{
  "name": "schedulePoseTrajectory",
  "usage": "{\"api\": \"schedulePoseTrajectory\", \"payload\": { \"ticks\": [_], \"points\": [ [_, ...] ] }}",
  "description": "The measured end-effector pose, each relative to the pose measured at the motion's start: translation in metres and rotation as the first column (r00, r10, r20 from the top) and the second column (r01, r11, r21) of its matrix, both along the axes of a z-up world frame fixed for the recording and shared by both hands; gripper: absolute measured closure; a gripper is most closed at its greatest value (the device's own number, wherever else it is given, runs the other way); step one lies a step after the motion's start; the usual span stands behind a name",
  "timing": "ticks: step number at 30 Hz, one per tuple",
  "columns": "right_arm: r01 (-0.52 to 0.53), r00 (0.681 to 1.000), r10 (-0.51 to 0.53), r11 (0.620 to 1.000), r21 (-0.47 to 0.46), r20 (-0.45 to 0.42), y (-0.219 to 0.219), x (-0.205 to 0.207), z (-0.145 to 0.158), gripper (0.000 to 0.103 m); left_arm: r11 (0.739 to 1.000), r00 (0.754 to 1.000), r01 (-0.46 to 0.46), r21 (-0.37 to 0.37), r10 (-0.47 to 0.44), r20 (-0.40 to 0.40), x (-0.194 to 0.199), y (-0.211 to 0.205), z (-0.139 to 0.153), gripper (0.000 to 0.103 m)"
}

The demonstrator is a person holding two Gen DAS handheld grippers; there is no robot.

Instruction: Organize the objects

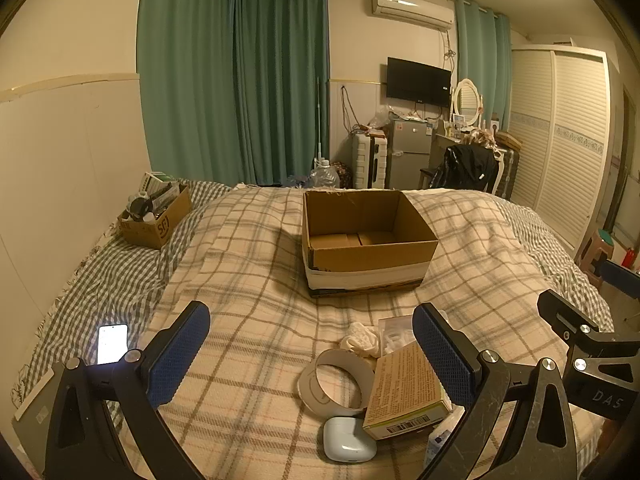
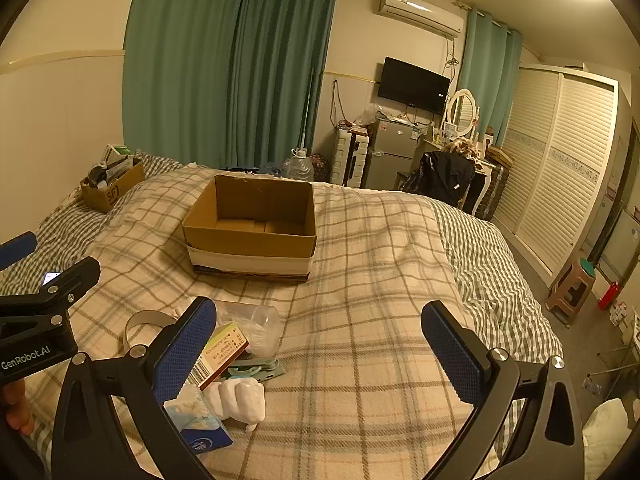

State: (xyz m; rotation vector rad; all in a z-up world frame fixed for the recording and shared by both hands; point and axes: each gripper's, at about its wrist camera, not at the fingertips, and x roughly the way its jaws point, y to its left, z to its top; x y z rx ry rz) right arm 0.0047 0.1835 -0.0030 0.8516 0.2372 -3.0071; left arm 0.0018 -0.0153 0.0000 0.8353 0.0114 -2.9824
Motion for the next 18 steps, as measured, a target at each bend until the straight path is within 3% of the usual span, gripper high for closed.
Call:
{"api": "schedulePoseTrajectory", "payload": {
  "ticks": [18],
  "points": [
    [0.001,1.0,-0.001,1.0,-0.003,0.005,0.0001,0.0013,0.0,0.0,1.0,1.0,0.001,-0.005,-0.001,0.0,-0.0001,0.0016,0.0002,0.0]
  ]
}}
